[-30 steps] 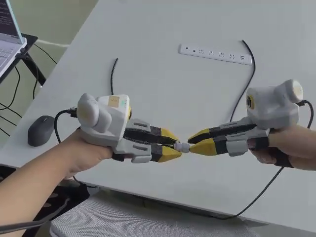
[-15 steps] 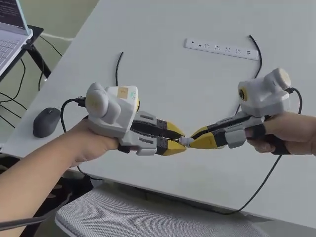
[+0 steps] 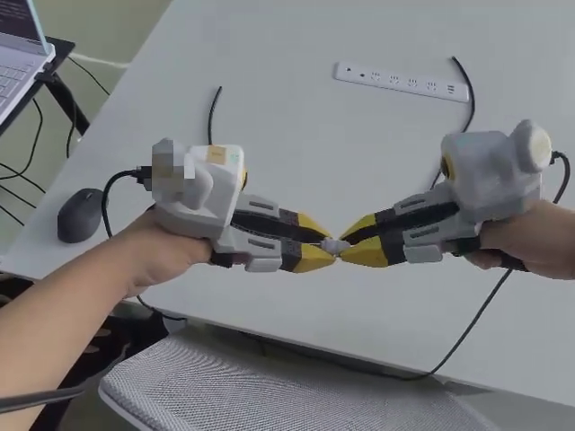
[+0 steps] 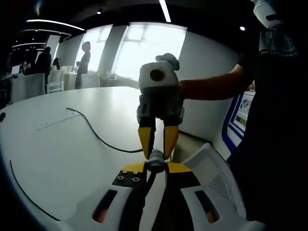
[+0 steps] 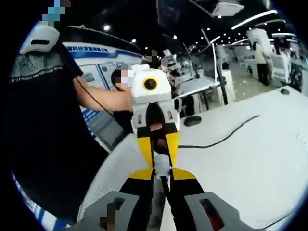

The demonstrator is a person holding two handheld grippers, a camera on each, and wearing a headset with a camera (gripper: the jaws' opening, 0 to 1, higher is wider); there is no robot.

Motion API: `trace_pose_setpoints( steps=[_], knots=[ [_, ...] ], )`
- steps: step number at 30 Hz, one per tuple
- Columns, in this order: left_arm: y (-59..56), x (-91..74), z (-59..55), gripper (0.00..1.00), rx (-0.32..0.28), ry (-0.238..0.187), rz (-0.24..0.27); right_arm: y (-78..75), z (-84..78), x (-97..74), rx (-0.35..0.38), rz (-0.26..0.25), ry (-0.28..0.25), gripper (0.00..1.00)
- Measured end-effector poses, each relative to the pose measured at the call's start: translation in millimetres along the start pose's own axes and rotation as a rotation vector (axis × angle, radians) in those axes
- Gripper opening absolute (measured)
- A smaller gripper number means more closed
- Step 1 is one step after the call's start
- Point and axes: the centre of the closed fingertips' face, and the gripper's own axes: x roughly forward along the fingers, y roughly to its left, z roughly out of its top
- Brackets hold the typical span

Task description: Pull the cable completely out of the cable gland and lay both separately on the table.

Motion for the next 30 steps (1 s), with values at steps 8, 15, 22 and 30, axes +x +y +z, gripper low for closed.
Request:
trace_pose_setpoints(
  steps=[8,15,22,30],
  knots=[
    [1.4,3.9,-2.9,0.15,-0.082,-0.032,-0.001,0.3,-6.6,0.5,-0.386,-0.222,0.123,0.07],
    [2.3,4.8,3.6,0.15,-0.045,-0.029,0.002,-7.1,-7.2,-4.3,-0.428,-0.296,0.121,0.07],
    [6.5,5.3,6.7,0.15,-0.062,-0.033,0.009,-12.2,-5.8,-4.7,-0.478,-0.356,0.151,0.08],
    [5.2,8.2,0.1,0.15,-0.041,-0.003,-0.002,-11.8,-11.5,-2.5,-0.467,-0.376,0.176,0.08]
  ],
)
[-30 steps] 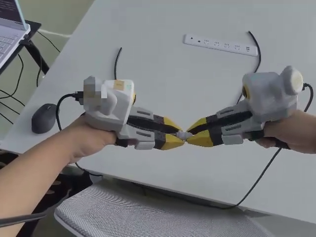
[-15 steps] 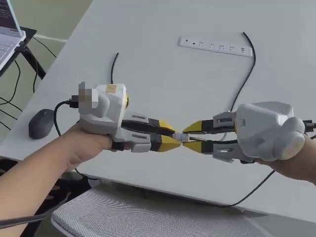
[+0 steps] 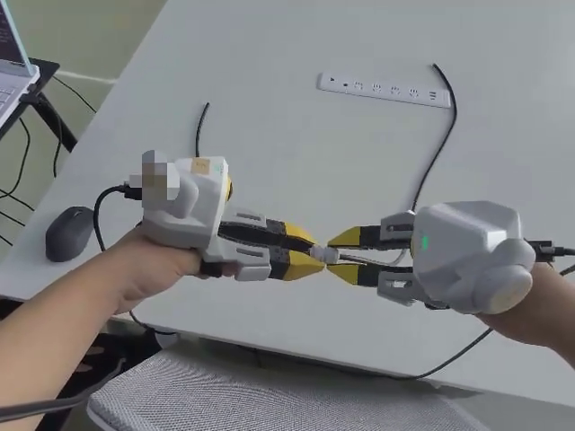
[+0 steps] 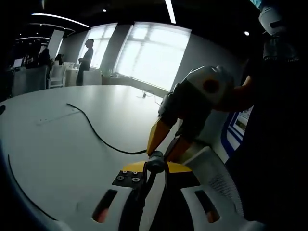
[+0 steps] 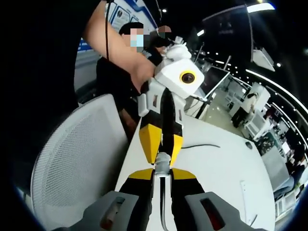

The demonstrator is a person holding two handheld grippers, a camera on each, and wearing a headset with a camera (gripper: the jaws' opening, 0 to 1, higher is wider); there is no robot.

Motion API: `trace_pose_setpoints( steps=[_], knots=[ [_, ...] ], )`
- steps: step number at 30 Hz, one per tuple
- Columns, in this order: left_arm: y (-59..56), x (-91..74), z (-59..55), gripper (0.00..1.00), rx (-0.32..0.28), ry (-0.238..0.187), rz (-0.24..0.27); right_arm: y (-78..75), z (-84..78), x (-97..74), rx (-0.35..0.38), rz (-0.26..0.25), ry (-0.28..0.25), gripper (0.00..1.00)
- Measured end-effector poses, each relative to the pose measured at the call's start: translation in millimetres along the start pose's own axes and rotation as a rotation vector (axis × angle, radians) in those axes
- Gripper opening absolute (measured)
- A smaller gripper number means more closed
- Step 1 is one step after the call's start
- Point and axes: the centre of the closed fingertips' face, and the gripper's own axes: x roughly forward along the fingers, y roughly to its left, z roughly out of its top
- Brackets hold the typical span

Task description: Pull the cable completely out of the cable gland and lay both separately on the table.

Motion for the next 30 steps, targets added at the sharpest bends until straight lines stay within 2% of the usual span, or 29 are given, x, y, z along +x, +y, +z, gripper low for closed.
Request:
trace_pose_setpoints(
  steps=[8,12,16,20,23,27,29,30],
  knots=[
    [2.8,-0.9,2.3,0.15,0.001,-0.005,-0.015,-5.3,1.0,-0.9,0.053,-0.018,0.001,0.08],
    [3.4,-1.1,2.5,0.15,0.006,-0.003,-0.018,-8.3,6.1,-3.8,0.115,-0.026,-0.022,0.1],
    [3.8,-0.2,1.1,0.15,0.015,0.002,-0.017,-14.5,1.6,-10.4,0.23,-0.063,-0.009,0.16],
    [4.0,0.0,2.3,0.15,0.03,0.005,-0.015,-21.3,-5.7,-22.2,0.373,-0.114,-0.016,0.17],
    [5.1,-0.8,5.7,0.15,0.033,-0.003,-0.006,-22.7,-12.1,-26.6,0.468,-0.134,-0.009,0.18],
    [6.3,-1.7,9.4,0.15,0.036,-0.012,0.002,-20.4,-22.1,-24.6,0.403,-0.171,0.058,0.16],
    [7.1,-1.9,9.8,0.15,0.038,-0.009,0.005,-24.5,-25.9,-23.6,0.366,-0.216,0.096,0.13],
    [7.5,-1.9,9.9,0.15,0.036,-0.008,0.007,-21.7,-25.2,-19.9,0.361,-0.211,0.099,0.13]
  ],
)
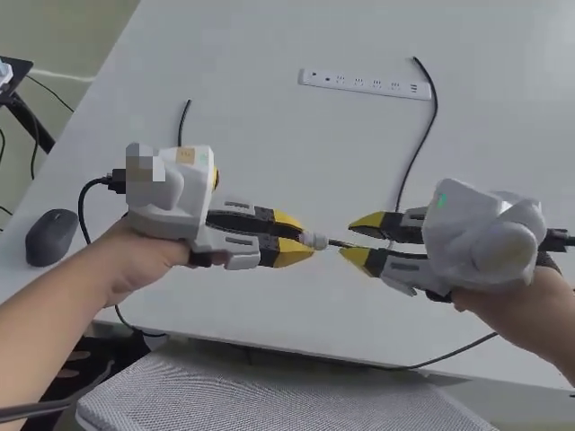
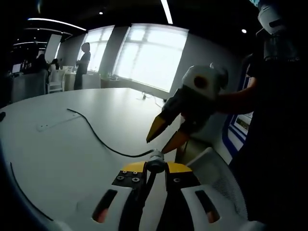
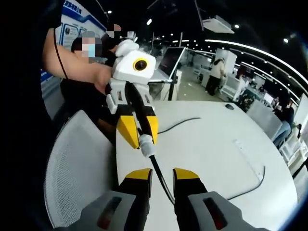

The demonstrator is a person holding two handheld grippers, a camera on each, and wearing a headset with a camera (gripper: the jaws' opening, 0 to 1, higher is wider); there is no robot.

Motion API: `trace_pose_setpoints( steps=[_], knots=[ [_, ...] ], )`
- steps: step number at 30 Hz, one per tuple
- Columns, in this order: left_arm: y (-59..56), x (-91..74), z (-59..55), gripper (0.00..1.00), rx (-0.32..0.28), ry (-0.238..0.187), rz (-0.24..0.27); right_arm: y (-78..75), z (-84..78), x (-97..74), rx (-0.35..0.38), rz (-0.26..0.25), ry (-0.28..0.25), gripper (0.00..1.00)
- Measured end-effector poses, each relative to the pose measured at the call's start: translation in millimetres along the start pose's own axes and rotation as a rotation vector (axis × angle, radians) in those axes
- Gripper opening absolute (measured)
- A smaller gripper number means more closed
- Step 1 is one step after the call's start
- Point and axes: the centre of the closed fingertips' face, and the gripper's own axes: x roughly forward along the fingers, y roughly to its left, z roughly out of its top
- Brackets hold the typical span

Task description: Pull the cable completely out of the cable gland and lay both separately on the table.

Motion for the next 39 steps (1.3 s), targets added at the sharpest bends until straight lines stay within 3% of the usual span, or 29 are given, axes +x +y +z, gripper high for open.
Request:
trace_pose_setpoints(
  steps=[4,17,26,35,39],
  knots=[
    [0.8,0.2,-0.2,0.15,0.003,0.004,0.004,4.8,-2.1,5.8,-0.077,-0.028,0.04,0.12],
    [-0.2,7.7,-5.2,0.15,0.017,0.031,-0.006,10.0,-0.3,12.3,-0.132,-0.059,0.067,0.02],
    [2.5,8.9,-2.7,0.15,0.011,0.024,-0.008,6.4,-2.8,11.2,-0.162,-0.086,0.068,0.0],
    [4.2,8.8,-4.1,0.15,0.016,0.028,0.006,2.6,-5.9,13.5,-0.117,-0.096,0.073,0.0],
    [4.8,8.3,-4.0,0.15,0.012,0.027,0.011,0.0,-8.8,13.5,-0.063,-0.1,0.079,0.0]
  ],
)
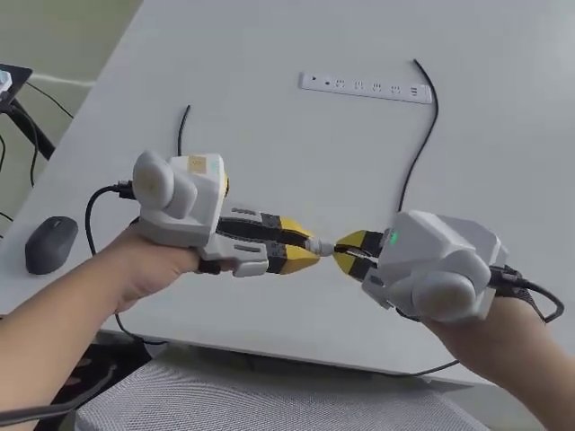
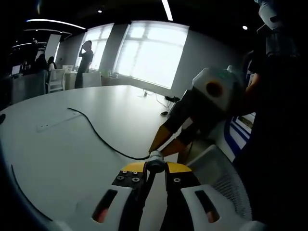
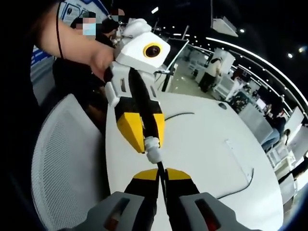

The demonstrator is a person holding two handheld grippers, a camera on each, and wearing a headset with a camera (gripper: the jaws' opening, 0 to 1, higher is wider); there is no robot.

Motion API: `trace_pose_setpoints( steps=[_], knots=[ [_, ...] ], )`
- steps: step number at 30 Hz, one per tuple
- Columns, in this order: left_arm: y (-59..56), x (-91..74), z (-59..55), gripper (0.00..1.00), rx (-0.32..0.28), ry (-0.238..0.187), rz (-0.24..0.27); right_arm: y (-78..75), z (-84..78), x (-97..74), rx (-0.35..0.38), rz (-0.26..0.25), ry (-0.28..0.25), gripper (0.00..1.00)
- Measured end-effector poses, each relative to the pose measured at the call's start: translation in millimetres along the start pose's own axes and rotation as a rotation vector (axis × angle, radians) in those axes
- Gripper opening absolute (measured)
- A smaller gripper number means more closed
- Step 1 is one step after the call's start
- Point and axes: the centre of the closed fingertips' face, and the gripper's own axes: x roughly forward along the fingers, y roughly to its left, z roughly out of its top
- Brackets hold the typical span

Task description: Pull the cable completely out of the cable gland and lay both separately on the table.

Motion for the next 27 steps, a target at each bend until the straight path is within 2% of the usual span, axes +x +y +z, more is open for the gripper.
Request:
trace_pose_setpoints(
  steps=[7,10,13,18,21,24,27],
  knots=[
    [2.1,-3.2,1.1,0.15,-0.003,-0.006,0.01,-5.5,-7.2,-0.7,0.066,-0.015,0.007,0.0],
    [2.3,-3.3,1.0,0.15,-0.005,-0.007,0.014,-7.9,-16.3,-0.4,0.167,-0.023,0.026,0.0],
    [2.2,-3.3,1.5,0.15,-0.009,-0.012,0.017,-11.5,-23.3,-0.9,0.192,-0.039,0.045,0.0],
    [1.0,-1.7,1.0,0.15,-0.006,-0.011,0.019,-15.8,-38.8,1.1,0.307,-0.057,0.066,0.0],
    [0.3,-0.4,0.8,0.15,-0.005,-0.012,0.02,-17.5,-49.4,3.7,0.444,-0.059,0.071,0.0],
    [0.0,1.1,-0.2,0.15,-0.005,-0.009,0.02,-22.0,-58.1,4.4,0.457,-0.08,0.092,0.0],
    [-1.1,2.2,-0.1,0.15,-0.004,-0.008,0.017,-23.5,-70.4,5.0,0.5,-0.103,0.126,0.0]
  ],
)
